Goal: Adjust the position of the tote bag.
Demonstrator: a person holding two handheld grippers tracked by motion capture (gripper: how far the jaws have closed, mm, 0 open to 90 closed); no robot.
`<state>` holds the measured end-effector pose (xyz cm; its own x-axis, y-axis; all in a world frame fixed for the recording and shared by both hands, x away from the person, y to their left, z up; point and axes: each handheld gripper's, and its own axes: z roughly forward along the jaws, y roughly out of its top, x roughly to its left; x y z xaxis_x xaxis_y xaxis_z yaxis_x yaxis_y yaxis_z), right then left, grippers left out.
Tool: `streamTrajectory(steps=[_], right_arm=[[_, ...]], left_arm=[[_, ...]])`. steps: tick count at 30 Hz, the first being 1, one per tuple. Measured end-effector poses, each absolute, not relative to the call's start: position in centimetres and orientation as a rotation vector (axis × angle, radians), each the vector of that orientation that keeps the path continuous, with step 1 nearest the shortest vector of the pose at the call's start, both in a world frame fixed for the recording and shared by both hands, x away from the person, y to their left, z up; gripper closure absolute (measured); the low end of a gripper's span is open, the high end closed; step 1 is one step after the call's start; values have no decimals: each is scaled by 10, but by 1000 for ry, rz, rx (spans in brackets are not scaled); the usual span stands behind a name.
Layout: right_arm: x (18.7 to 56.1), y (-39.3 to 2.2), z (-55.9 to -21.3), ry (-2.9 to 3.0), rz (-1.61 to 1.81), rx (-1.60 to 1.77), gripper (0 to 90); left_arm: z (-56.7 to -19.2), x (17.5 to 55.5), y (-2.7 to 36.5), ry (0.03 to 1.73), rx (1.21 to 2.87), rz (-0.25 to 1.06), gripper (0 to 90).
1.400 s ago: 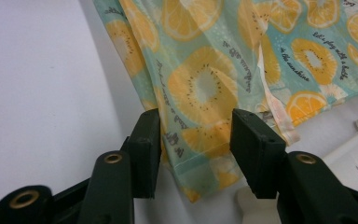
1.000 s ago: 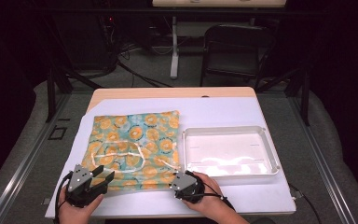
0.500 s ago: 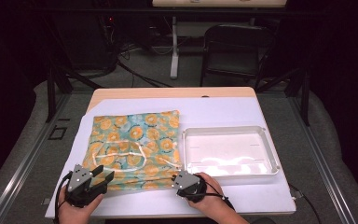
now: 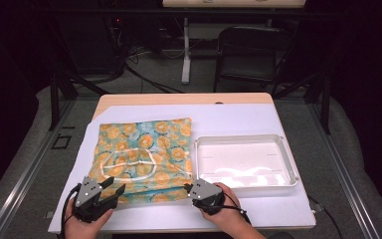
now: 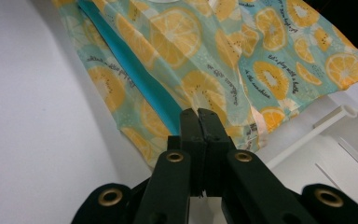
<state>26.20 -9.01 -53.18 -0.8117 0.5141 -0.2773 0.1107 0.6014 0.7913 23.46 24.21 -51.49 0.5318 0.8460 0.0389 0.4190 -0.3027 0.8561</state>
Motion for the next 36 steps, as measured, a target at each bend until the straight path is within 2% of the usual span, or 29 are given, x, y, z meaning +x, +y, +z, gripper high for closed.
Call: streamTrajectory(steps=[6, 24, 31, 35, 36], right_arm=[[260, -90, -529, 2324, 1135, 494, 900], [259, -90, -527, 2298, 1157, 495, 900], [258, -90, -527, 2289, 1168, 497, 900], [257, -90, -526, 2283, 1171, 496, 900], [257, -90, -526, 2283, 1170, 495, 900]], left_arm=[[-516, 232, 221, 935, 1983, 626, 499], [-525, 240, 183, 818, 2100, 613, 488], [-530, 243, 174, 792, 2155, 679, 484], [-533, 245, 171, 806, 2190, 728, 581], [-534, 246, 170, 804, 2196, 728, 581]])
